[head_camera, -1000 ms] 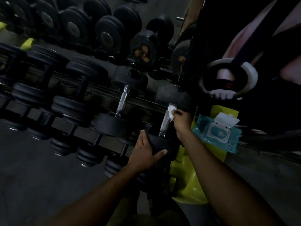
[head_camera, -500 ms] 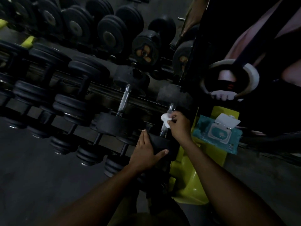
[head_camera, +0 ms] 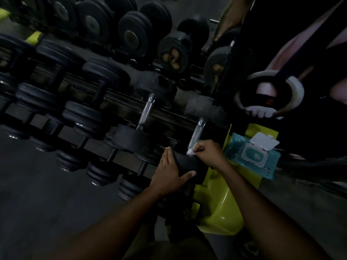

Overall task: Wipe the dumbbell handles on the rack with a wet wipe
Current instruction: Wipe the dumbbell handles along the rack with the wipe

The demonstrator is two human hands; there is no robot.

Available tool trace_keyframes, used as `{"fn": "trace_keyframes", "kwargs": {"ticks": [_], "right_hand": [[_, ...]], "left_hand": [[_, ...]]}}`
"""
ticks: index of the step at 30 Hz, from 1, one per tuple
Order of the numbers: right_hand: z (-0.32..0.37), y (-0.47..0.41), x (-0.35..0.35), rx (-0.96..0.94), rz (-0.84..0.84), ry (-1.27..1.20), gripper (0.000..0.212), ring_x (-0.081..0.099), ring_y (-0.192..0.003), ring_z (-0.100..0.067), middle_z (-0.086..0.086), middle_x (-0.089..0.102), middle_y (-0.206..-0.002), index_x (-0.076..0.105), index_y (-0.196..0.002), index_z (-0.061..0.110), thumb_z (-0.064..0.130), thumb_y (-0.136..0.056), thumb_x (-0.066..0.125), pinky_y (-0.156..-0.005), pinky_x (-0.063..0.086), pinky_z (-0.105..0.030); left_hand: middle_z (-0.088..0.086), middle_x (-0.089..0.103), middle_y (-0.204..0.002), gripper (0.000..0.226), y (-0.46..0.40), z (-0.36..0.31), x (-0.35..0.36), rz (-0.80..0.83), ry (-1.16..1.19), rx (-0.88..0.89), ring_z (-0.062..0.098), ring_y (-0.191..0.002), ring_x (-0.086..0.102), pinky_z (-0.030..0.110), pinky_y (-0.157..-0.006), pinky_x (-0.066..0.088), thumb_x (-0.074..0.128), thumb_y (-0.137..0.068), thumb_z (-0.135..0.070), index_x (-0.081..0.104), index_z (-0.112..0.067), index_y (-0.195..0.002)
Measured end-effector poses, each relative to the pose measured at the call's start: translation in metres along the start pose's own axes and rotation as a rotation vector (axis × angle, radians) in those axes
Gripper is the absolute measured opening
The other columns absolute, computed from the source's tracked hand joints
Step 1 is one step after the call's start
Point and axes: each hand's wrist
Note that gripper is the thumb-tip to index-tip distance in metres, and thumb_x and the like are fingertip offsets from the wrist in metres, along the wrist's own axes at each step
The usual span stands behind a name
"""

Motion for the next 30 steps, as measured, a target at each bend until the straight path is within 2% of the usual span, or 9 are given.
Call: {"fn": "trace_keyframes", "kwargs": {"ticks": [5,8,12,14,16,18,22,27,30], "right_hand": [[-0.003,-0.003,0.003,0.167,0.076,-0.130,0.015,0.065,-0.064,-0.017,0.000,0.067,-0.061,0.067,-0.062,0.014,0.027,-0.068,0.072,-0.065,0.055,-0.034],[0.000,-0.005,0.006,0.244,0.076,-0.191,0.019,0.054,-0.062,-0.020,-0.006,0.056,-0.061,0.055,-0.060,0.013,0.013,-0.073,0.069,-0.059,0.045,-0.033],[0.001,-0.008,0.009,0.354,0.129,-0.467,0.011,0.063,-0.073,-0.023,-0.010,0.067,-0.081,0.066,-0.089,0.009,0.000,-0.082,0.067,-0.065,0.051,-0.031],[0.003,-0.013,0.011,0.375,0.123,-0.558,0.030,0.066,-0.077,-0.022,-0.012,0.069,-0.093,0.064,-0.111,0.005,-0.003,-0.083,0.063,-0.066,0.055,-0.028],[0.008,-0.017,0.010,0.364,0.115,-0.572,0.042,0.063,-0.073,-0.017,-0.013,0.068,-0.097,0.059,-0.122,0.004,-0.008,-0.082,0.057,-0.057,0.053,-0.021],[0.013,-0.016,0.006,0.359,0.145,-0.586,0.035,0.060,-0.070,-0.018,-0.013,0.066,-0.087,0.061,-0.112,0.003,-0.010,-0.081,0.051,-0.058,0.049,-0.024],[0.000,-0.010,-0.003,0.421,0.366,-0.648,0.015,0.054,-0.056,-0.018,-0.008,0.060,-0.062,0.067,-0.071,0.008,0.002,-0.077,0.055,-0.049,0.043,-0.024],[-0.003,-0.016,-0.003,0.405,0.391,-0.511,0.012,0.048,-0.047,-0.016,-0.013,0.054,-0.063,0.067,-0.081,0.006,0.003,-0.072,0.060,-0.046,0.035,-0.023],[0.003,-0.022,0.002,0.446,0.226,-0.735,0.023,0.053,-0.052,-0.021,-0.020,0.058,-0.075,0.065,-0.086,-0.001,-0.004,-0.069,0.049,-0.049,0.039,-0.023]], "left_hand": [[0.011,-0.008,-0.170,0.129,-0.001,0.001,0.000,0.010,-0.013,-0.002,0.020,-0.156,-0.005,0.040,-0.127,0.013,0.059,-0.079,-0.078,-0.010,-0.005,-0.159],[0.011,-0.008,-0.170,0.128,0.000,0.000,0.000,0.010,-0.012,-0.005,0.020,-0.156,-0.005,0.040,-0.127,0.011,0.060,-0.080,-0.076,-0.010,-0.005,-0.159],[0.011,-0.007,-0.170,0.127,0.000,-0.001,-0.001,0.002,-0.009,0.000,0.019,-0.156,-0.005,0.039,-0.127,0.011,0.061,-0.080,-0.076,-0.009,-0.005,-0.159],[0.011,-0.008,-0.170,0.127,0.001,-0.001,-0.001,0.005,-0.013,-0.001,0.019,-0.156,-0.005,0.039,-0.127,0.011,0.061,-0.081,-0.076,-0.010,-0.005,-0.159],[0.011,-0.008,-0.170,0.127,0.001,-0.002,-0.001,0.007,-0.010,-0.004,0.019,-0.156,-0.005,0.038,-0.127,0.010,0.061,-0.081,-0.075,-0.010,-0.005,-0.159],[0.011,-0.007,-0.170,0.126,0.001,-0.002,-0.002,0.004,-0.002,-0.005,0.020,-0.156,-0.004,0.038,-0.127,0.010,0.063,-0.081,-0.074,-0.009,-0.005,-0.159],[0.011,-0.006,-0.170,0.125,0.002,-0.003,-0.003,-0.001,0.004,0.004,0.020,-0.156,-0.003,0.036,-0.126,0.010,0.064,-0.082,-0.071,-0.008,-0.005,-0.160],[0.011,-0.007,-0.169,0.124,0.003,-0.005,-0.004,0.004,0.001,0.007,0.020,-0.156,-0.002,0.035,-0.126,0.009,0.063,-0.082,-0.071,-0.008,-0.005,-0.159],[0.011,-0.007,-0.170,0.125,0.003,-0.004,-0.004,0.008,0.005,-0.002,0.020,-0.156,-0.003,0.035,-0.127,0.009,0.063,-0.082,-0.072,-0.009,-0.006,-0.159]]}}
Point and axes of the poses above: each hand's wrist, its own y-axis away from the middle knuckle, its own x-axis out of the palm, z = x × y
